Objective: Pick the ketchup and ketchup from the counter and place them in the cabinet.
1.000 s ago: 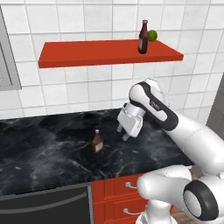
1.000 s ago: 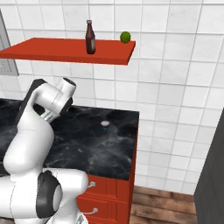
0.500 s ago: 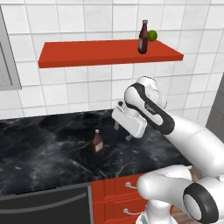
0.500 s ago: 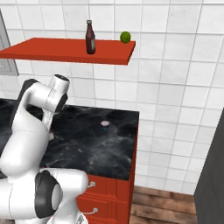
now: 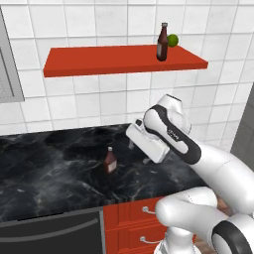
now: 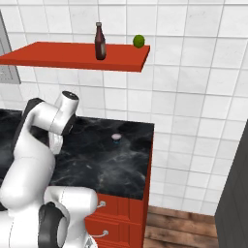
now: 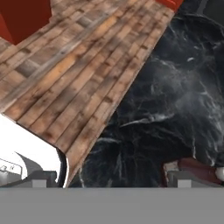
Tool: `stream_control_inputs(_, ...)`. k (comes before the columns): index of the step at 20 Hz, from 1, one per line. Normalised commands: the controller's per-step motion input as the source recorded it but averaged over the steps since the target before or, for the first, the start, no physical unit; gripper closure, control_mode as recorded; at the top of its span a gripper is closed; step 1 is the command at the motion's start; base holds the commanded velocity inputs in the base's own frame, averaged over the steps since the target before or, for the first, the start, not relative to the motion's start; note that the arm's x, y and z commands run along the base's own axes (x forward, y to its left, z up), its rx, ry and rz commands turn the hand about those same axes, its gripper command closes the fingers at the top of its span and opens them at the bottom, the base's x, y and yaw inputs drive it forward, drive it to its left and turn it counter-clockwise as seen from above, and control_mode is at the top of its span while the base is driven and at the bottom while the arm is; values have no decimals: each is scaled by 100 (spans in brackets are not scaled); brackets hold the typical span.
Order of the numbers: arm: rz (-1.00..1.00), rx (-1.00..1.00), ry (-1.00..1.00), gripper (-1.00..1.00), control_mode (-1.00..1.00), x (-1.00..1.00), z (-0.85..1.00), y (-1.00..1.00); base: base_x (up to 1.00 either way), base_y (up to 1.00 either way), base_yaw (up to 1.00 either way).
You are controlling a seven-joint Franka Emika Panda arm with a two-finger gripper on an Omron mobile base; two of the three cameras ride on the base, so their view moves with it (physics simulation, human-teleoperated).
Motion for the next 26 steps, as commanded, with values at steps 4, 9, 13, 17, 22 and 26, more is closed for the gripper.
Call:
stream_control_inputs(4, 10, 11, 0, -100, -100, 45, -1, -2, 0, 0, 0)
stream_control_inputs(9, 9, 4, 0, -100, -100, 24, -2, 2, 0, 0, 0)
stream_control_inputs(13, 9, 0, 0, -100, -100, 5, -8, 14, 0, 0, 0)
stream_control_inputs(17, 8, 0, 0, -100, -100, 13, -15, 19, 0, 0, 0)
stream_control_inputs(22, 4, 0, 0, -100, -100, 10, -17, 15, 0, 0, 0)
stream_control_inputs(26, 1, 0, -1, -100, -100, 10, -12, 6, 0, 0, 0)
